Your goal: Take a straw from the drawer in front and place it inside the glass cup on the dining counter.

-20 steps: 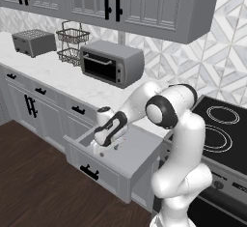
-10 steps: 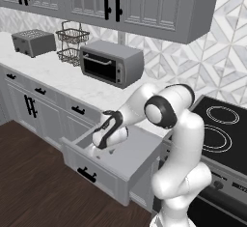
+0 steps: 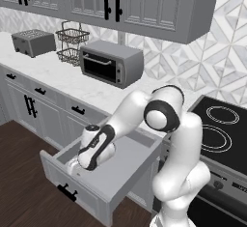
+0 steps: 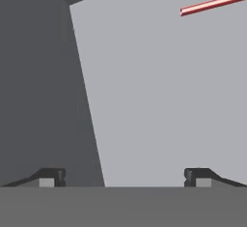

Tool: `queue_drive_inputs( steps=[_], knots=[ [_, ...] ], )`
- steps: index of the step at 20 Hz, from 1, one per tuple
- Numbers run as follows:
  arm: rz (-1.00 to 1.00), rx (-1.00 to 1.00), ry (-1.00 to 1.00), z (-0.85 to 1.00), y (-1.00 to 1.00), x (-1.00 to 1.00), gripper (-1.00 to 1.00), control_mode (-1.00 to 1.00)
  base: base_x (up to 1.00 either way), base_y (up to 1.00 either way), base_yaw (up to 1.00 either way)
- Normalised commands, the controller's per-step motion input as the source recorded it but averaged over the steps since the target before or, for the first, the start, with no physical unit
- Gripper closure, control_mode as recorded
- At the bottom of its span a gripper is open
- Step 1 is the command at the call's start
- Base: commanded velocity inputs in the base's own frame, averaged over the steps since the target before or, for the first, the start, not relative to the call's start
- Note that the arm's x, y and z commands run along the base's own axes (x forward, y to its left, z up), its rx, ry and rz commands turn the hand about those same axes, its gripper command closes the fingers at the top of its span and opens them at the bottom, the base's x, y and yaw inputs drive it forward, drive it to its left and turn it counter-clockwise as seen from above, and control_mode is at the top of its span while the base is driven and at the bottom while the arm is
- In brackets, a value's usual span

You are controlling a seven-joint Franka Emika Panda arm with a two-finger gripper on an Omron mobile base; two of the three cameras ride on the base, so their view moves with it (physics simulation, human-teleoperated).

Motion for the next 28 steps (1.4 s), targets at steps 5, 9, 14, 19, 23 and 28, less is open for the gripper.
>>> queue_drive_inputs(
  steps=[5, 9, 14, 19, 23, 28],
  knots=[
    [0.0, 0.0, 0.0, 0.25, 0.91, -0.54, -1.0, -1.0, 0.0, 0.0, 0.0],
    [-0.08, -0.09, -0.09, 0.78, -0.02, 0.09, -1.0, -1.0, 0.0, 0.0, 0.0],
    [-0.09, -0.21, -0.12, 0.77, -0.45, 0.58, -1.0, -1.0, 0.0, 0.0, 0.0],
    [-0.04, -0.18, -0.03, 0.16, -0.33, 0.8, -1.0, -1.0, 0.0, 0.0, 0.0],
    [0.0, -0.02, 0.03, -0.02, -0.1, 0.77, -1.0, -1.0, 0.0, 0.0, 0.0],
    [0.0, -0.01, 0.03, -0.24, -0.22, 0.56, -1.0, -1.0, 0.0, 0.0, 0.0]
  ],
)
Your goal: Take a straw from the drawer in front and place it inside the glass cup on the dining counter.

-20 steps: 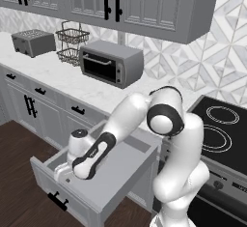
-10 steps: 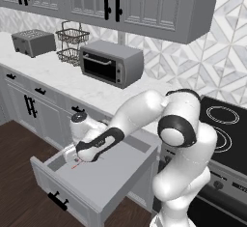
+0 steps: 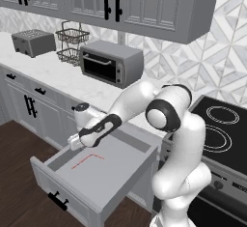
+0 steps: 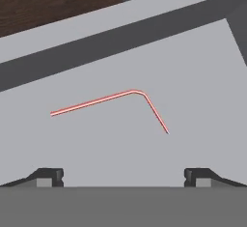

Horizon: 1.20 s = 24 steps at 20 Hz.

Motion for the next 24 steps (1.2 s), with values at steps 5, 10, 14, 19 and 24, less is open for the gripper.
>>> queue_drive_inputs(
  steps=[5, 10, 14, 19, 24],
  knots=[
    [0.0, -0.04, 0.1, -0.56, -0.3, 0.34, -1.0, -1.0, 0.0, 0.0, 0.0],
    [0.0, -0.02, 0.11, -0.51, -0.24, 0.26, -1.0, -1.0, 0.0, 0.0, 0.0],
    [0.01, 0.0, 0.08, -0.37, -0.13, 0.31, -1.0, -1.0, 0.0, 0.0, 0.0],
    [0.01, -0.01, 0.07, -0.31, -0.02, 0.09, -1.0, -1.0, 0.0, 0.0, 0.0],
    [0.05, -0.03, 0.04, -0.3, 0.0, 0.01, -1.0, -1.0, 0.0, 0.0, 0.0]
  ],
)
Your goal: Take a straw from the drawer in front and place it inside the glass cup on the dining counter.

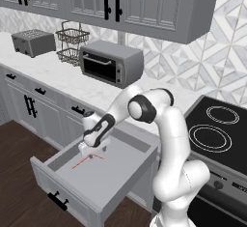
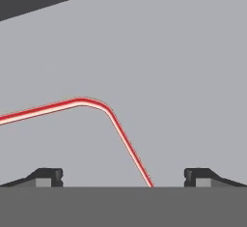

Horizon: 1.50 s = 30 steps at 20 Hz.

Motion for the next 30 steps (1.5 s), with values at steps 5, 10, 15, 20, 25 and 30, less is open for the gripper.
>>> queue_drive_inputs(
  steps=[5, 10, 15, 20, 25, 30],
  knots=[
    [0.06, -0.04, 0.0, -0.3, -0.02, 0.07, -1.0, -1.0, 0.0, 0.0, 0.0],
    [0.08, -0.01, 0.0, -0.3, -0.01, 0.17, -1.0, -1.0, 0.0, 0.0, 0.0],
    [0.09, 0.0, 0.0, -0.4, -0.01, 0.12, -1.0, -1.0, 0.0, 0.0, 0.0],
    [0.08, 0.0, 0.07, -0.5, 0.0, 0.01, 1.0, -1.0, 0.0, 0.0, 0.0],
    [0.07, 0.01, 0.12, -0.45, 0.0, -0.04, 1.0, -1.0, 0.0, 0.0, 0.0],
    [0.07, 0.01, 0.12, -0.39, 0.0, -0.14, 1.0, -1.0, 0.0, 0.0, 0.0]
  ],
)
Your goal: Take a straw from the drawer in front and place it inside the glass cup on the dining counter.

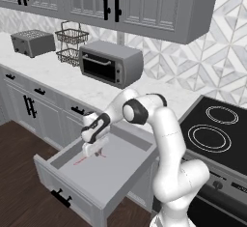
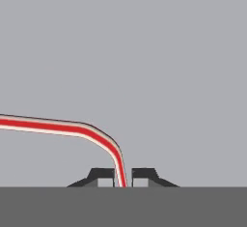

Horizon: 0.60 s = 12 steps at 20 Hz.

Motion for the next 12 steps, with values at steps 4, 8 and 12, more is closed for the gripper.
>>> queue_drive_inputs(
  steps=[4, 8, 12],
  knots=[
    [0.06, 0.0, 0.06, -0.24, 0.03, -0.3, 1.0, -1.0, 0.0, 0.0, 0.0],
    [0.04, 0.0, 0.0, -0.03, 0.01, -0.34, 1.0, -1.0, 0.0, 0.0, 0.0],
    [0.01, 0.0, -0.23, 0.71, 0.0, -0.79, 1.0, -1.0, 0.0, 0.0, 0.0]
  ],
)
